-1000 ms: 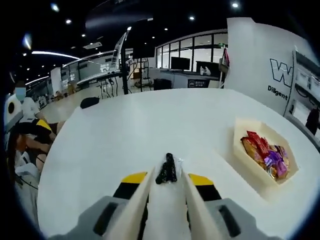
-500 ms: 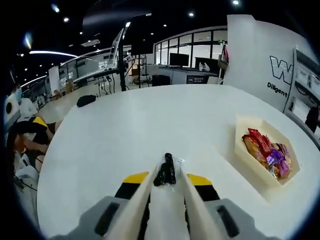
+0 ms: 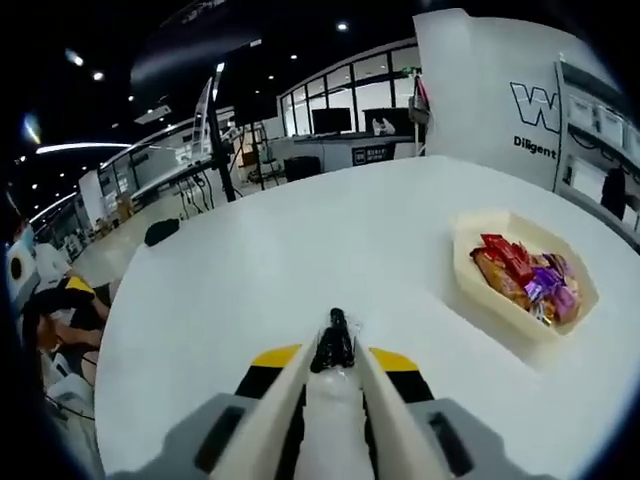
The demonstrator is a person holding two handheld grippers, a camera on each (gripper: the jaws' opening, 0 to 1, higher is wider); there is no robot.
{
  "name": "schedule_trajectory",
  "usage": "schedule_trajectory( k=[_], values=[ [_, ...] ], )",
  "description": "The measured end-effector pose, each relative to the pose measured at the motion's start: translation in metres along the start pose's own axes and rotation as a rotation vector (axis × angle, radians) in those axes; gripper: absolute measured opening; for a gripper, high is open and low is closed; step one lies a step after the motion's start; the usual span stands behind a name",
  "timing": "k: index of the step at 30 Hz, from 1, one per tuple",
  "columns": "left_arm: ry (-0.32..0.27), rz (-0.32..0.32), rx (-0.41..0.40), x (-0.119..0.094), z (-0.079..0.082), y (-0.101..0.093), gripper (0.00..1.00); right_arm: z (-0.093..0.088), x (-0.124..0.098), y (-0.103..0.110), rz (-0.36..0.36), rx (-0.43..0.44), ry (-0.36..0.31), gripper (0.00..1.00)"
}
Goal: Place the target food into the container with the food tongs after gripping and lifting it, then release it inside without dropping or visibly crushing the food.
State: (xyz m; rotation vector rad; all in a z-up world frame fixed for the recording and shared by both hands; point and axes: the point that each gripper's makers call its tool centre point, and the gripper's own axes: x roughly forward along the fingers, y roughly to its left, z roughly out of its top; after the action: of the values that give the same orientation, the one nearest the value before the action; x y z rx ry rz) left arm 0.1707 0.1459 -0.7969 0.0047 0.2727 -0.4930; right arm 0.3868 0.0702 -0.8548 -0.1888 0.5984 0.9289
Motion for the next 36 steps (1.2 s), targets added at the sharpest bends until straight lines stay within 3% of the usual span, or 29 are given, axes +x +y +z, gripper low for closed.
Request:
schedule_trajectory(
  k=[5,13,16,18,24,31,36],
  values=[
    [-0.003,-0.005,0.0,0.002,0.001,-0.002,0.87,0.008,-0.02,-0.01,-0.014,0.043,-0.047,0.14],
    [0.008,-0.031,0.008,0.009,-0.001,-0.014,0.87,-0.019,-0.028,-0.017,-0.035,0.044,-0.013,0.15],
    [0.014,-0.037,0.016,0.01,-0.002,-0.017,0.87,-0.03,-0.026,-0.018,-0.047,-0.006,0.025,0.15],
    [0.014,-0.037,0.018,0.009,-0.002,-0.018,0.87,-0.025,-0.027,-0.014,-0.038,-0.031,-0.014,0.15],
    [0.016,-0.038,0.028,0.008,-0.001,-0.019,0.87,-0.027,-0.03,-0.007,-0.019,-0.037,0.029,0.22],
    [0.011,-0.031,0.021,0.005,-0.002,-0.017,0.87,-0.03,-0.033,-0.015,-0.046,-0.085,0.089,0.22],
    [0.009,-0.029,0.012,0.004,-0.003,-0.014,0.87,-0.024,-0.037,-0.02,-0.068,-0.11,0.084,0.22]
  ],
)
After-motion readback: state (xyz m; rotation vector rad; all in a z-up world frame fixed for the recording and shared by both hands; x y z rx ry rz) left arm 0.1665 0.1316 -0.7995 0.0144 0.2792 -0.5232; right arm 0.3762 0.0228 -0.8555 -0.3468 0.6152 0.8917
